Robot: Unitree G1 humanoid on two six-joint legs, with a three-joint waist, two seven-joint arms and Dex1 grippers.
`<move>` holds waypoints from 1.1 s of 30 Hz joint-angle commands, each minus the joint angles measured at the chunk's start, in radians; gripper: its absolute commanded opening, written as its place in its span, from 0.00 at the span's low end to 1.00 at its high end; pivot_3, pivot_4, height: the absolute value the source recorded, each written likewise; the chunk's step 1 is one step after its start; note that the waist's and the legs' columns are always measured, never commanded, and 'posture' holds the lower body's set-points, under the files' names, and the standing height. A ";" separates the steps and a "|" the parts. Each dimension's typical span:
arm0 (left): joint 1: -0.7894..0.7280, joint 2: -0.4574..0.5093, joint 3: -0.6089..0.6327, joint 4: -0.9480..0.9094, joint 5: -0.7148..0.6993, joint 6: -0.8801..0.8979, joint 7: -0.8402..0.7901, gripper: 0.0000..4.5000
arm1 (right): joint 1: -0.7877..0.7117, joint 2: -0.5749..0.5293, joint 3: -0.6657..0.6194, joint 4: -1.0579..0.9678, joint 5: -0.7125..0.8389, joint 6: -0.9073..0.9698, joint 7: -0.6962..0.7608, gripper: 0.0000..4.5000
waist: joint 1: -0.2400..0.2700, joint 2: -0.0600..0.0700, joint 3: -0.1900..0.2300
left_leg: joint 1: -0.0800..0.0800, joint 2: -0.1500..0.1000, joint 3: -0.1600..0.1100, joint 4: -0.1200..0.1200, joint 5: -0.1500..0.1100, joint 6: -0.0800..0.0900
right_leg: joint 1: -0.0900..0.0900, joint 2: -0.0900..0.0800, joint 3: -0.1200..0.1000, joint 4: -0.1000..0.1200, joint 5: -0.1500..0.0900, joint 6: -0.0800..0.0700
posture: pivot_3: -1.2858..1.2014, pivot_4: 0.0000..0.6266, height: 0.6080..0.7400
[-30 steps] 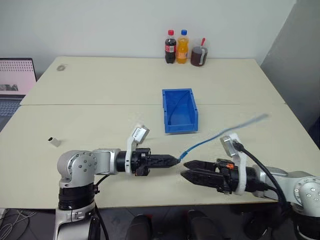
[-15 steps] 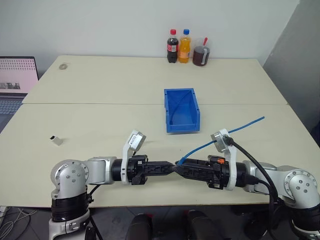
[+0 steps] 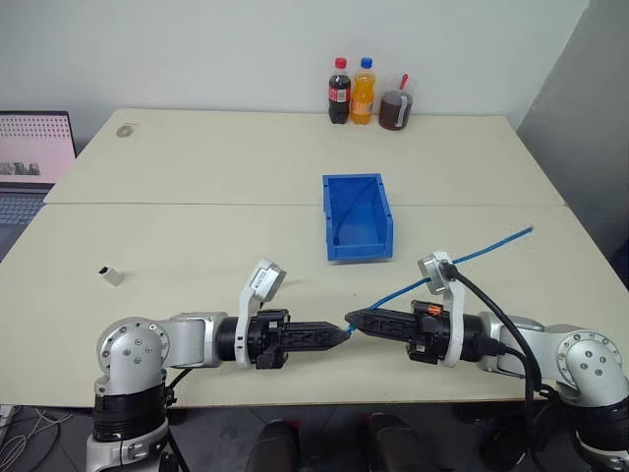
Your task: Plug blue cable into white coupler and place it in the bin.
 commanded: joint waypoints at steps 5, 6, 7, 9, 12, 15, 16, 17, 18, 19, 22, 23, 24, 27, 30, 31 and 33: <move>0.017 0.031 -0.041 -0.043 0.011 -0.126 -0.014 0.23 | -0.047 -0.006 0.010 -0.001 0.004 -0.008 0.021 0.02 | 0.000 0.000 0.000 | 0.000 0.000 0.000 0.000 0.000 0.000 | 0.000 0.000 0.000 0.000 0.000 0.000 | 0.52 0.24 1.00; 0.022 0.045 -0.047 -0.049 0.012 -0.137 -0.031 0.28 | -0.054 -0.005 0.008 0.007 -0.005 -0.010 0.020 0.02 | 0.000 0.000 0.000 | 0.000 0.000 0.000 0.000 0.000 0.000 | 0.000 0.000 0.000 0.000 0.000 0.000 | 0.52 0.24 1.00; 0.026 0.056 -0.052 -0.052 0.010 -0.147 -0.040 0.32 | -0.060 -0.008 0.007 0.014 -0.021 -0.009 0.025 0.02 | 0.000 0.000 0.000 | 0.000 0.000 0.000 0.000 0.000 0.000 | 0.000 0.000 0.000 0.000 0.000 0.000 | 0.52 0.24 1.00; 0.025 0.070 -0.045 -0.046 -0.010 -0.161 -0.047 0.41 | -0.075 -0.014 0.005 0.033 -0.072 -0.004 0.050 0.02 | -0.001 0.000 0.000 | 0.000 0.000 0.000 0.000 0.000 0.000 | -0.001 0.000 0.000 0.000 0.000 0.000 | 0.52 0.24 1.00; 0.036 0.105 -0.027 -0.059 -0.021 -0.198 -0.073 0.54 | -0.103 -0.011 -0.005 0.083 -0.125 -0.004 0.087 0.02 | 0.002 -0.001 0.001 | 0.000 0.000 0.001 0.000 0.000 0.000 | -0.001 0.000 0.000 0.000 0.000 0.000 | 0.52 0.24 1.00; 0.067 0.150 -0.004 -0.095 0.017 -0.272 -0.094 0.68 | -0.125 -0.012 -0.008 0.125 -0.190 0.004 0.142 0.02 | 0.002 -0.001 0.001 | 0.000 0.000 0.002 0.000 0.000 0.000 | -0.001 0.000 0.000 0.000 0.000 0.000 | 0.52 0.24 1.00; 0.086 0.171 0.006 -0.112 0.054 -0.313 -0.097 0.73 | -0.132 -0.010 -0.009 0.142 -0.212 0.005 0.160 0.02 | 0.002 -0.001 0.001 | 0.000 0.000 0.003 0.000 0.000 0.000 | -0.001 0.000 0.000 0.000 0.000 0.000 | 0.52 0.24 1.00; 0.105 0.186 0.018 -0.127 0.095 -0.361 -0.096 0.78 | -0.138 -0.008 -0.010 0.156 -0.236 0.005 0.179 0.02 | 0.002 -0.001 0.001 | 0.000 0.000 0.003 0.000 0.000 0.000 | -0.001 0.000 0.000 0.000 0.000 0.000 | 0.52 0.24 1.00; 0.120 0.189 0.038 -0.133 0.123 -0.399 -0.076 0.82 | -0.143 -0.007 -0.010 0.168 -0.262 0.003 0.197 0.02 | 0.001 -0.001 0.002 | 0.000 0.000 0.003 -0.001 0.000 0.000 | -0.001 0.000 0.000 0.000 0.000 -0.001 | 0.52 0.24 1.00; 0.136 0.187 0.069 -0.132 0.160 -0.443 -0.032 0.86 | -0.150 -0.003 -0.011 0.183 -0.290 -0.001 0.216 0.02 | 0.000 -0.001 0.002 | 0.000 0.001 0.004 -0.001 0.000 0.000 | -0.001 0.000 0.001 0.000 0.000 -0.001 | 0.52 0.24 1.00; 0.229 0.147 0.161 -0.161 0.293 -0.579 0.129 1.00 | -0.173 0.024 -0.016 0.234 -0.359 -0.016 0.261 0.02 | 0.001 -0.001 0.002 | 0.000 0.001 0.004 -0.001 0.000 0.000 | -0.001 0.000 0.001 0.000 0.000 -0.001 | 0.52 0.24 1.00; 0.259 0.094 0.197 -0.176 0.341 -0.624 0.232 1.00 | -0.182 0.034 -0.018 0.249 -0.379 -0.019 0.274 0.02 | 0.001 0.000 0.002 | 0.001 0.002 0.004 -0.001 0.000 0.000 | -0.001 0.000 0.002 0.000 0.000 -0.001 | 0.52 0.24 1.00; 0.283 0.042 0.218 -0.189 0.405 -0.674 0.332 1.00 | -0.191 0.042 -0.020 0.262 -0.397 -0.019 0.287 0.02 | 0.002 0.000 0.002 | 0.001 0.001 0.004 -0.001 0.000 0.000 | -0.001 0.000 0.002 0.000 0.000 -0.001 | 0.52 0.24 1.00; 0.401 -0.092 0.197 -0.240 0.668 -0.798 0.612 1.00 | -0.221 0.064 -0.011 0.293 -0.466 -0.019 0.342 0.02 | 0.007 -0.001 0.002 | 0.000 0.001 0.004 0.000 0.000 0.000 | -0.001 -0.002 0.003 -0.001 0.000 0.000 | 0.52 0.24 1.00; 0.467 -0.190 0.148 -0.257 0.854 -0.895 0.782 1.00 | -0.247 0.085 -0.006 0.323 -0.512 -0.006 0.387 0.02 | 0.013 -0.002 0.003 | -0.001 0.001 0.005 0.000 0.000 0.000 | -0.001 -0.002 0.004 -0.001 0.001 0.001 | 0.52 0.24 1.00; 0.474 -0.225 0.146 -0.246 0.930 -0.928 0.868 1.00 | -0.259 0.091 -0.001 0.336 -0.532 -0.004 0.406 0.02 | 0.016 -0.002 0.003 | -0.001 0.001 0.005 0.000 0.000 0.000 | -0.001 -0.003 0.003 -0.001 0.001 0.001 | 0.52 0.24 1.00; 0.478 -0.273 0.141 -0.200 1.080 -1.009 1.008 1.00 | -0.291 0.107 0.019 0.364 -0.581 -0.003 0.447 0.02 | 0.022 -0.003 0.003 | -0.001 0.000 0.008 0.000 0.000 0.000 | -0.001 -0.003 0.003 -0.001 0.001 0.001 | 0.52 0.24 1.00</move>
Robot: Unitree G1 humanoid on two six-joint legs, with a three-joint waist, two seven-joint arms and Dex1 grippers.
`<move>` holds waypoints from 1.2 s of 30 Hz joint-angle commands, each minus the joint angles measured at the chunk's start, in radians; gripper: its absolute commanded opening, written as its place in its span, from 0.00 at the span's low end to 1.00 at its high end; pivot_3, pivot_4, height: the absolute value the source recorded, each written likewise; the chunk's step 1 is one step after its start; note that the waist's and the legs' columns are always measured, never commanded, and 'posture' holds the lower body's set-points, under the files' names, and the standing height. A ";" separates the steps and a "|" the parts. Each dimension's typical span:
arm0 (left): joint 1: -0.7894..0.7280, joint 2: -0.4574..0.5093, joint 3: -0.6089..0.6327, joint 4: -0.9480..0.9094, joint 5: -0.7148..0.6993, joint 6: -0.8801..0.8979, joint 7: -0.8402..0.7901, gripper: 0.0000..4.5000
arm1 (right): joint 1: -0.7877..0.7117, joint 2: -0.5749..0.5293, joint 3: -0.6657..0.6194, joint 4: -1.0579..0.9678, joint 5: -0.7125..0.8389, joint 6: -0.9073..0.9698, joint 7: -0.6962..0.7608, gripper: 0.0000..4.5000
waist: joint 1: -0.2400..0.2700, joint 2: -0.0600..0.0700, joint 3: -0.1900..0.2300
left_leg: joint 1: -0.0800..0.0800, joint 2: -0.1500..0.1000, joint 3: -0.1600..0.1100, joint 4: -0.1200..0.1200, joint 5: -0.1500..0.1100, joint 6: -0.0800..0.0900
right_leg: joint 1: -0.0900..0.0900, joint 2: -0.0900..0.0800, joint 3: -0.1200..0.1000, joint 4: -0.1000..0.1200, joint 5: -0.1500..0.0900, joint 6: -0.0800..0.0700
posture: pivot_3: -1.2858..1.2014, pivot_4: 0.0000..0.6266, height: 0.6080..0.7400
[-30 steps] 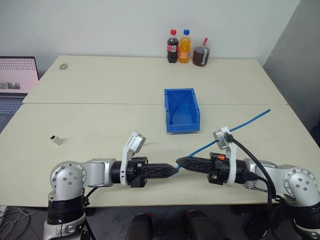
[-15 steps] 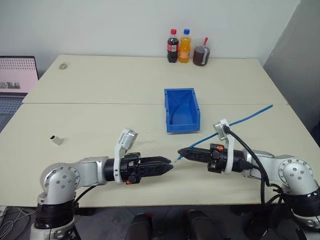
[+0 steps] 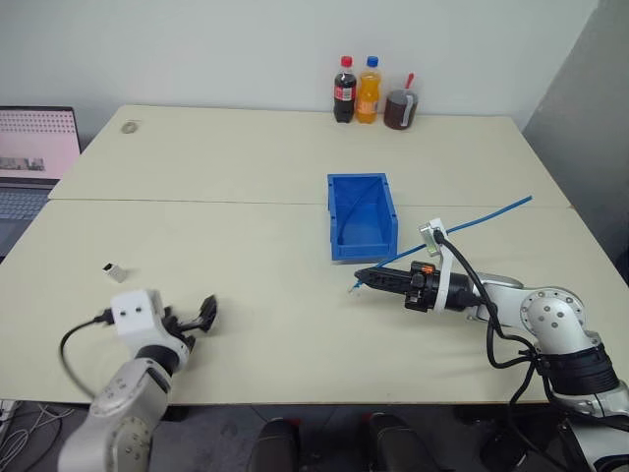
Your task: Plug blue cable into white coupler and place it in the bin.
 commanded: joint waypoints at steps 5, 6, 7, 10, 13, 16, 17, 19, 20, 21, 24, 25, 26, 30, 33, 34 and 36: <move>-0.161 -0.045 0.000 0.203 0.320 -0.268 0.294 1.00 | -0.127 0.069 0.021 0.085 -0.141 0.005 0.130 0.02 | 0.003 -0.001 0.000 | 0.001 0.000 0.001 0.000 0.000 0.000 | 0.000 0.002 -0.001 0.001 0.002 0.000 | 0.52 0.24 1.00; -0.181 -0.044 0.006 0.229 0.328 -0.284 0.300 1.00 | -0.132 0.071 0.023 0.089 -0.158 0.004 0.143 0.02 | 0.003 -0.001 0.000 | 0.001 0.000 0.001 0.000 0.000 0.000 | 0.000 0.002 -0.002 0.001 0.002 0.000 | 0.52 0.24 1.00; -0.212 -0.040 0.020 0.270 0.327 -0.303 0.307 1.00 | -0.135 0.069 0.027 0.091 -0.182 0.000 0.161 0.02 | 0.003 -0.001 0.000 | 0.001 0.000 0.003 0.000 0.000 0.000 | 0.000 0.002 -0.002 0.000 0.002 0.000 | 0.52 0.24 1.00; -0.299 -0.026 0.056 0.387 0.318 -0.343 0.318 1.00 | -0.140 0.069 0.022 0.093 -0.226 0.002 0.190 0.02 | 0.002 -0.001 0.000 | 0.000 0.000 0.006 0.000 0.000 0.000 | 0.000 0.001 -0.001 -0.001 0.002 0.001 | 0.52 0.24 1.00; -0.347 -0.013 0.072 0.464 0.316 -0.374 0.311 1.00 | -0.135 0.070 0.004 0.081 -0.242 0.014 0.198 0.02 | -0.001 -0.001 0.000 | -0.001 0.000 0.006 0.000 -0.001 0.000 | -0.001 0.001 -0.001 -0.002 0.004 -0.002 | 0.52 0.24 1.00; -0.394 0.002 0.089 0.538 0.299 -0.408 0.298 1.00 | -0.116 0.064 -0.014 0.052 -0.248 0.030 0.194 0.02 | -0.001 -0.002 0.000 | -0.001 0.000 0.005 0.000 -0.001 0.000 | -0.001 0.001 -0.002 -0.001 0.005 -0.003 | 0.52 0.24 1.00; -0.409 0.009 0.095 0.562 0.297 -0.420 0.295 1.00 | -0.107 0.061 -0.021 0.040 -0.248 0.037 0.190 0.02 | 0.000 -0.002 0.000 | -0.001 0.000 0.005 0.000 -0.001 0.000 | -0.001 0.001 -0.002 0.000 0.005 -0.003 | 0.52 0.24 1.00; -0.444 0.025 0.098 0.617 0.288 -0.445 0.276 1.00 | -0.085 0.059 -0.039 0.013 -0.244 0.051 0.176 0.02 | 0.000 -0.002 -0.001 | -0.001 0.000 0.005 0.000 -0.001 0.000 | -0.001 0.001 -0.002 0.000 0.004 -0.002 | 0.52 0.24 1.00; -0.460 0.031 0.098 0.640 0.285 -0.455 0.270 1.00 | -0.077 0.059 -0.048 0.003 -0.242 0.058 0.169 0.02 | 0.000 -0.002 -0.001 | -0.001 0.000 0.004 0.000 -0.001 -0.001 | -0.001 0.001 -0.002 0.000 0.003 0.000 | 0.52 0.24 1.00; -0.475 0.036 0.098 0.663 0.281 -0.465 0.265 1.00 | -0.070 0.061 -0.056 -0.006 -0.241 0.063 0.162 0.02 | 0.000 -0.002 -0.001 | -0.001 0.000 0.004 0.000 -0.001 -0.001 | -0.001 0.001 -0.002 0.000 0.003 0.001 | 0.52 0.24 1.00; -0.520 0.044 0.105 0.731 0.276 -0.496 0.273 1.00 | -0.052 0.061 -0.076 -0.033 -0.239 0.080 0.147 0.02 | 0.000 -0.002 -0.001 | -0.001 0.000 0.005 0.001 0.000 -0.001 | -0.001 0.001 -0.002 0.000 0.003 0.002 | 0.52 0.24 1.00; -0.534 0.043 0.112 0.751 0.272 -0.504 0.282 1.00 | -0.047 0.060 -0.083 -0.041 -0.239 0.086 0.144 0.02 | 0.000 -0.002 -0.001 | -0.001 0.000 0.005 0.001 0.000 -0.001 | -0.001 0.001 -0.002 0.000 0.003 0.002 | 0.52 0.24 1.00; -0.547 0.044 0.120 0.771 0.267 -0.511 0.290 1.00 | -0.043 0.060 -0.088 -0.048 -0.238 0.091 0.139 0.02 | 0.000 -0.002 -0.001 | -0.001 0.000 0.005 0.001 0.000 -0.001 | -0.001 0.001 -0.002 0.000 0.003 0.002 | 0.52 0.24 1.00; -0.582 0.044 0.134 0.837 0.257 -0.545 0.307 1.00 | -0.035 0.059 -0.116 -0.068 -0.234 0.114 0.119 0.02 | 0.000 -0.002 -0.001 | -0.001 0.000 0.005 0.001 0.000 -0.001 | -0.001 0.001 -0.002 0.000 0.004 0.002 | 0.52 0.24 1.00; -0.596 0.042 0.148 0.865 0.254 -0.564 0.331 1.00 | -0.035 0.057 -0.134 -0.073 -0.233 0.126 0.111 0.02 | -0.001 -0.002 -0.001 | -0.001 0.000 0.005 0.001 0.000 -0.001 | -0.001 0.001 -0.002 0.000 0.004 0.002 | 0.52 0.24 1.00; -0.598 0.043 0.149 0.872 0.253 -0.572 0.334 1.00 | -0.036 0.057 -0.139 -0.074 -0.234 0.129 0.109 0.02 | -0.001 -0.002 -0.001 | 0.000 0.000 0.005 0.001 0.000 -0.001 | -0.001 0.001 -0.002 0.000 0.004 0.002 | 0.52 0.24 1.00; -0.602 0.048 0.148 0.883 0.252 -0.581 0.337 0.94 | -0.035 0.059 -0.149 -0.075 -0.236 0.134 0.104 0.02 | -0.001 -0.002 -0.001 | 0.000 0.000 0.005 0.001 0.000 -0.001 | -0.001 0.001 -0.002 0.000 0.004 0.002 | 0.52 0.24 1.00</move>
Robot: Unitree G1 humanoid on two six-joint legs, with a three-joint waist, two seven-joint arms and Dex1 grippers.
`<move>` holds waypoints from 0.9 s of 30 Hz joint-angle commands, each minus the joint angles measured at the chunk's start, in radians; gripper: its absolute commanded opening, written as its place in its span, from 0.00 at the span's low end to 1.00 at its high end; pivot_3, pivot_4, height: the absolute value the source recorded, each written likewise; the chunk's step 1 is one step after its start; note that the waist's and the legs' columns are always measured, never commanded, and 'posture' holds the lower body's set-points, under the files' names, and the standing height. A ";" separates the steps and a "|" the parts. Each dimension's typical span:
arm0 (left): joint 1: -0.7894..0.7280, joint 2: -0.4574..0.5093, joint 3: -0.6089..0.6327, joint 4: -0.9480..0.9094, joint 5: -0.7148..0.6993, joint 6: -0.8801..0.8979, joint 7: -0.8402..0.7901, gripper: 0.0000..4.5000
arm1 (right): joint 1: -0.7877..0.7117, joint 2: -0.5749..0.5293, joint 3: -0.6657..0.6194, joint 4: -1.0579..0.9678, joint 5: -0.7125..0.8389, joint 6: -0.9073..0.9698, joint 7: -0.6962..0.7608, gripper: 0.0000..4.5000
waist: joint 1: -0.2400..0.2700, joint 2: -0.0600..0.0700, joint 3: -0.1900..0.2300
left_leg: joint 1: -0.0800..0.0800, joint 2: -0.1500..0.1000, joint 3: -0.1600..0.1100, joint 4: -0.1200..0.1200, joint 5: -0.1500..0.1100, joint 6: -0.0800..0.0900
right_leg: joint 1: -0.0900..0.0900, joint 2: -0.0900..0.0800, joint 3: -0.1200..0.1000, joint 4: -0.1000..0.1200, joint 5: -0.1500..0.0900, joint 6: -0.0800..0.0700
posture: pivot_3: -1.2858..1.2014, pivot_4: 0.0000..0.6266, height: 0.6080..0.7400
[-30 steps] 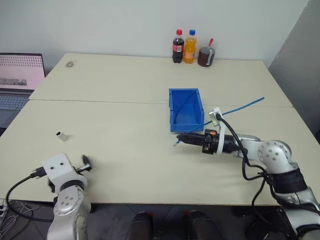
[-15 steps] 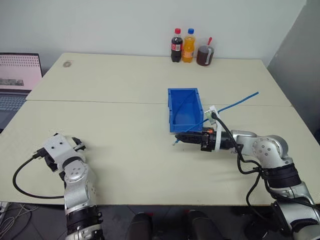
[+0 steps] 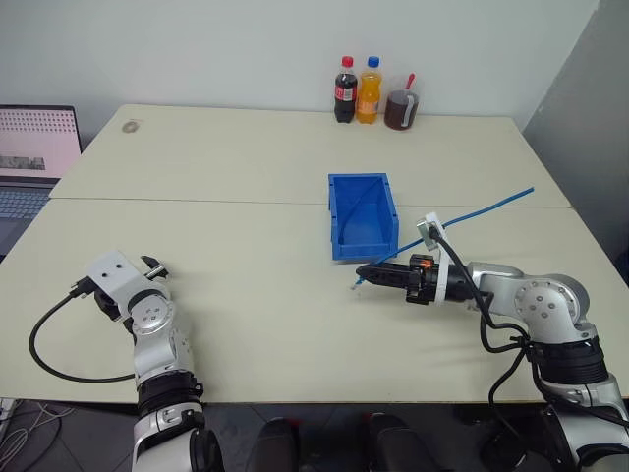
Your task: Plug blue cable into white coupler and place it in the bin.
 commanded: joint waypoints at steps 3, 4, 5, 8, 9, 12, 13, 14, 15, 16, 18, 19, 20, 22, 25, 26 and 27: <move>-0.019 0.029 0.012 0.028 -0.009 -0.040 0.007 0.82 | 0.001 -0.002 -0.047 -0.035 0.007 0.008 -0.011 0.02 | 0.000 0.000 0.000 | 0.000 0.000 0.000 0.000 0.000 0.000 | 0.000 0.000 0.000 0.000 0.000 0.000 | 0.52 0.24 1.00; -0.022 0.034 0.013 0.033 -0.012 -0.042 0.006 0.78 | 0.004 -0.003 -0.045 -0.037 0.003 0.006 -0.011 0.02 | 0.000 0.000 0.000 | 0.000 0.000 0.000 0.000 0.000 0.000 | 0.000 0.000 0.000 0.000 0.000 0.000 | 0.52 0.24 1.00; -0.025 0.042 0.016 0.040 -0.014 -0.045 0.003 0.73 | 0.008 -0.003 -0.045 -0.037 0.001 0.005 -0.013 0.02 | 0.000 0.000 0.000 | 0.000 0.000 0.000 0.000 0.000 0.000 | 0.000 0.000 0.000 0.000 0.000 0.000 | 0.52 0.24 1.00; -0.025 0.060 0.018 0.048 -0.018 -0.051 -0.002 0.59 | 0.018 0.000 -0.048 -0.035 0.000 0.002 -0.018 0.02 | 0.000 0.000 0.000 | 0.000 0.000 0.000 0.000 0.000 0.000 | 0.000 0.000 0.000 0.000 0.000 0.000 | 0.52 0.24 1.00; -0.025 0.063 0.017 0.050 -0.019 -0.053 -0.002 0.53 | 0.019 0.001 -0.048 -0.035 0.000 0.002 -0.018 0.02 | 0.000 0.000 0.000 | 0.000 0.000 0.000 0.000 0.000 0.000 | 0.000 0.000 0.000 0.000 0.000 0.000 | 0.52 0.24 1.00; -0.022 0.068 0.019 0.051 -0.022 -0.054 0.000 0.38 | 0.018 0.002 -0.050 -0.030 -0.003 -0.001 -0.018 0.02 | 0.000 0.000 0.000 | 0.000 0.000 0.000 0.000 0.000 0.000 | 0.000 0.000 0.000 0.000 0.000 0.000 | 0.52 0.24 1.00; -0.021 0.069 0.020 0.050 -0.023 -0.054 0.001 0.34 | 0.017 0.002 -0.050 -0.027 -0.004 -0.002 -0.018 0.02 | 0.000 0.000 0.000 | 0.000 0.000 0.000 0.000 0.000 0.000 | 0.000 0.000 0.000 0.000 0.000 0.000 | 0.52 0.24 1.00; -0.020 0.069 0.020 0.049 -0.024 -0.053 0.002 0.30 | 0.015 0.003 -0.051 -0.025 -0.005 -0.003 -0.018 0.02 | 0.000 0.000 0.000 | 0.000 0.000 0.000 0.000 0.000 0.000 | 0.000 0.000 0.000 0.000 0.000 0.000 | 0.52 0.24 1.00; -0.020 0.070 0.021 0.049 -0.025 -0.053 0.003 0.23 | 0.014 0.004 -0.051 -0.023 -0.006 -0.003 -0.019 0.02 | 0.000 0.000 0.000 | 0.000 0.000 0.000 0.000 0.000 0.000 | 0.000 0.000 0.000 0.000 0.000 0.000 | 0.52 0.24 1.00; -0.018 0.069 0.021 0.047 -0.025 -0.051 0.003 0.20 | 0.013 0.005 -0.051 -0.021 -0.007 -0.005 -0.018 0.02 | 0.000 0.000 0.000 | 0.000 0.000 0.000 0.000 0.000 0.000 | 0.000 0.000 0.000 0.000 0.000 0.000 | 0.52 0.24 1.00; -0.014 0.070 0.020 0.040 -0.027 -0.044 -0.002 0.17 | 0.010 0.008 -0.051 -0.018 -0.010 -0.008 -0.018 0.02 | 0.000 0.000 0.000 | 0.000 0.000 0.000 0.000 0.000 0.000 | 0.000 0.000 0.000 0.000 0.000 0.000 | 0.52 0.24 1.00; -0.011 0.072 0.014 0.032 -0.026 -0.034 -0.010 0.17 | 0.009 0.008 -0.051 -0.017 -0.012 -0.009 -0.018 0.02 | 0.000 0.000 0.000 | 0.000 0.000 0.000 0.000 0.000 0.000 | 0.000 0.000 0.000 0.000 0.000 0.000 | 0.52 0.24 1.00; -0.006 0.076 0.005 0.024 -0.023 -0.023 -0.022 0.17 | 0.009 0.008 -0.051 -0.017 -0.015 -0.011 -0.017 0.02 | 0.000 0.000 0.000 | 0.000 0.000 0.000 0.000 0.000 0.000 | 0.000 0.000 0.000 0.000 0.000 0.000 | 0.52 0.24 1.00; 0.004 0.098 -0.039 -0.001 -0.011 -0.010 -0.096 0.17 | 0.008 0.008 -0.052 -0.020 -0.021 -0.017 -0.017 0.02 | -0.001 0.000 0.000 | 0.000 0.000 0.000 0.000 0.000 0.000 | 0.000 0.000 0.000 0.000 0.000 0.000 | 0.52 0.24 1.00; 0.027 0.162 -0.172 -0.061 -0.015 0.016 -0.346 0.17 | -0.001 0.001 -0.045 -0.035 -0.047 -0.036 -0.007 0.02 | -0.001 0.000 0.000 | 0.000 0.000 0.000 0.000 0.000 0.000 | 0.000 0.000 0.000 0.000 0.000 0.000 | 0.52 0.24 1.00; 0.040 0.192 -0.233 -0.095 -0.024 0.023 -0.463 0.17 | -0.005 -0.009 -0.033 -0.044 -0.068 -0.052 0.006 0.02 | -0.001 0.000 0.000 | 0.000 0.000 0.000 0.000 0.000 0.000 | 0.000 0.000 0.000 0.000 0.000 0.000 | 0.52 0.24 1.00; 0.056 0.226 -0.299 -0.141 -0.043 0.040 -0.598 0.17 | -0.011 -0.018 -0.023 -0.052 -0.087 -0.068 0.018 0.02 | 0.001 0.000 0.000 | 0.000 0.000 0.000 0.000 0.000 0.000 | 0.000 0.000 -0.001 0.000 0.000 0.000 | 0.52 0.24 1.00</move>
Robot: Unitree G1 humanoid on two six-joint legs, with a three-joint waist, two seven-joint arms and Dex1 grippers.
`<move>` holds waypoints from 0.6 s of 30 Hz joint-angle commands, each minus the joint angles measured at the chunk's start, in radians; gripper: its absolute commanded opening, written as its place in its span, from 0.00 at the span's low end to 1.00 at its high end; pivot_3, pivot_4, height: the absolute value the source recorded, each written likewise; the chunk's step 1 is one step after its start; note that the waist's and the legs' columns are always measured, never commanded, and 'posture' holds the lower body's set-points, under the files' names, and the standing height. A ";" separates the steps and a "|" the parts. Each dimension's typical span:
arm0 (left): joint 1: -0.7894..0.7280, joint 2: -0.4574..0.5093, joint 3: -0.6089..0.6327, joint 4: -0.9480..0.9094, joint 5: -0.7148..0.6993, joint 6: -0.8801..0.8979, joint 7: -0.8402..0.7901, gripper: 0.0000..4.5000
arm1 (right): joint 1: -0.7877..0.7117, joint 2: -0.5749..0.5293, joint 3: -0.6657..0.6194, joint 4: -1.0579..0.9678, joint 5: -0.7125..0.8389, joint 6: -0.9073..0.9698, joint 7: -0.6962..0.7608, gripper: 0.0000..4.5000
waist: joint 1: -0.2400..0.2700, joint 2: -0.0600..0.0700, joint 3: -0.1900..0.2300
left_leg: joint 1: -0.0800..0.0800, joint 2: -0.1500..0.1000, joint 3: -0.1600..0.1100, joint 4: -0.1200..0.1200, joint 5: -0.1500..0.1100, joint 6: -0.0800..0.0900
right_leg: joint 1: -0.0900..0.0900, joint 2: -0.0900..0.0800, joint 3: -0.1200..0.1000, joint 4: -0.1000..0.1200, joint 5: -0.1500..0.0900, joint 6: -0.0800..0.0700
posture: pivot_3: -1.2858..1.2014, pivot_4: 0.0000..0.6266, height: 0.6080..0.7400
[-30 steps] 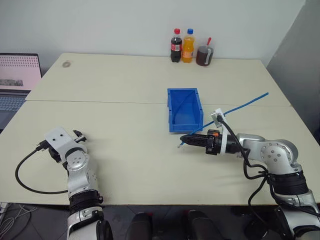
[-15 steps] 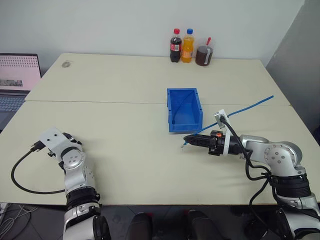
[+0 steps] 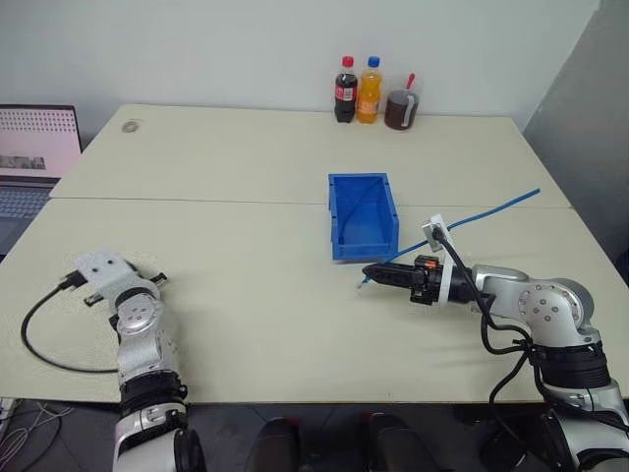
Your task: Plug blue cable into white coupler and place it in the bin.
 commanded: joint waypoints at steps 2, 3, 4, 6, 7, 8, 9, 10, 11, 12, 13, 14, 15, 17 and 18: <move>0.045 0.134 -0.255 -0.221 -0.063 0.063 -0.527 0.17 | -0.044 -0.037 0.012 -0.058 -0.070 -0.079 0.056 0.02 | 0.001 0.000 0.000 | 0.000 -0.001 0.000 0.000 0.000 0.000 | 0.000 0.000 0.000 0.000 0.000 0.000 | 0.52 0.24 1.00; 0.060 0.166 -0.304 -0.274 -0.094 0.093 -0.635 0.17 | -0.051 -0.057 0.033 -0.067 -0.101 -0.104 0.084 0.02 | 0.001 0.000 0.000 | 0.000 -0.001 0.001 0.000 0.000 0.000 | 0.000 -0.001 0.000 -0.001 0.000 0.000 | 0.52 0.24 1.00; 0.073 0.194 -0.346 -0.324 -0.122 0.110 -0.732 0.17 | -0.055 -0.076 0.054 -0.076 -0.131 -0.127 0.111 0.02 | -0.001 0.000 0.000 | 0.000 -0.001 0.001 0.000 0.000 0.000 | 0.000 -0.001 0.001 -0.001 0.001 -0.001 | 0.52 0.24 1.00; 0.094 0.254 -0.439 -0.417 -0.164 0.123 -0.928 0.17 | -0.059 -0.095 0.079 -0.083 -0.164 -0.155 0.145 0.02 | -0.003 0.001 0.000 | 0.000 0.000 0.002 -0.001 0.000 0.000 | 0.000 -0.001 0.001 -0.002 0.001 -0.001 | 0.52 0.24 1.00; 0.093 0.273 -0.484 -0.444 -0.176 0.120 -1.011 0.17 | -0.062 -0.102 0.092 -0.085 -0.181 -0.170 0.161 0.02 | -0.004 0.001 0.001 | 0.000 0.000 0.002 -0.002 0.000 0.000 | 0.000 -0.001 0.001 -0.002 0.000 -0.002 | 0.52 0.24 1.00; 0.085 0.283 -0.522 -0.453 -0.177 0.110 -1.076 0.17 | -0.064 -0.106 0.104 -0.086 -0.197 -0.184 0.175 0.02 | -0.005 0.001 0.001 | 0.000 0.000 0.002 -0.002 0.000 0.000 | -0.001 0.000 0.001 -0.001 0.000 -0.003 | 0.52 0.24 1.00; 0.065 0.279 -0.563 -0.440 -0.171 0.097 -1.130 0.17 | -0.067 -0.110 0.116 -0.092 -0.211 -0.196 0.189 0.02 | -0.006 0.002 0.001 | 0.000 0.001 0.002 -0.002 0.000 0.000 | -0.001 0.000 0.001 -0.001 0.000 -0.003 | 0.52 0.24 1.00; 0.043 0.268 -0.598 -0.416 -0.162 0.085 -1.172 0.17 | -0.070 -0.112 0.127 -0.097 -0.224 -0.206 0.201 0.02 | -0.006 0.003 0.002 | 0.001 0.001 0.001 -0.002 0.000 0.000 | -0.001 0.000 0.001 0.000 -0.001 -0.003 | 0.52 0.24 1.00; 0.015 0.251 -0.643 -0.367 -0.125 0.043 -1.210 0.17 | -0.071 -0.112 0.137 -0.106 -0.234 -0.214 0.210 0.02 | -0.005 0.003 0.002 | 0.001 0.001 0.001 -0.002 0.000 0.000 | -0.001 0.001 0.001 0.000 -0.002 -0.002 | 0.52 0.24 1.00; -0.011 0.234 -0.680 -0.314 -0.089 -0.009 -1.241 0.17 | -0.072 -0.111 0.147 -0.114 -0.245 -0.221 0.217 0.02 | -0.003 0.004 0.002 | 0.001 0.001 0.001 -0.002 0.000 0.000 | -0.001 0.001 0.001 0.001 -0.002 -0.002 | 0.52 0.24 1.00; -0.042 0.201 -0.707 -0.244 -0.064 -0.056 -1.259 0.17 | -0.070 -0.110 0.158 -0.122 -0.257 -0.229 0.222 0.02 | -0.002 0.004 0.002 | 0.001 0.001 0.000 -0.001 0.000 0.001 | -0.001 0.002 0.000 0.001 -0.002 -0.002 | 0.52 0.24 1.00; -0.071 0.166 -0.723 -0.180 -0.049 -0.090 -1.271 0.17 | -0.067 -0.108 0.168 -0.127 -0.268 -0.235 0.227 0.02 | -0.001 0.004 0.002 | 0.002 0.001 0.000 -0.001 0.000 0.001 | -0.001 0.002 0.000 0.001 -0.002 -0.002 | 0.52 0.24 1.00; -0.100 0.134 -0.736 -0.112 -0.032 -0.130 -1.279 0.17 | -0.064 -0.108 0.181 -0.131 -0.282 -0.244 0.231 0.02 | -0.001 0.004 0.002 | 0.002 0.001 0.000 0.000 0.000 0.001 | 0.000 0.002 0.000 0.001 -0.002 -0.002 | 0.52 0.24 1.00; -0.147 0.086 -0.761 0.008 0.010 -0.225 -1.302 0.17 | -0.053 -0.111 0.214 -0.134 -0.327 -0.270 0.237 0.02 | -0.001 0.003 0.002 | 0.001 0.000 0.001 0.001 0.000 0.001 | 0.000 0.001 0.001 0.000 -0.001 -0.001 | 0.52 0.24 1.00; -0.167 0.068 -0.769 0.059 0.027 -0.266 -1.316 0.17 | -0.047 -0.111 0.229 -0.134 -0.348 -0.283 0.239 0.02 | 0.001 0.003 0.002 | 0.001 0.000 0.001 0.001 0.000 0.001 | 0.000 0.001 0.001 0.000 -0.001 -0.001 | 0.52 0.24 1.00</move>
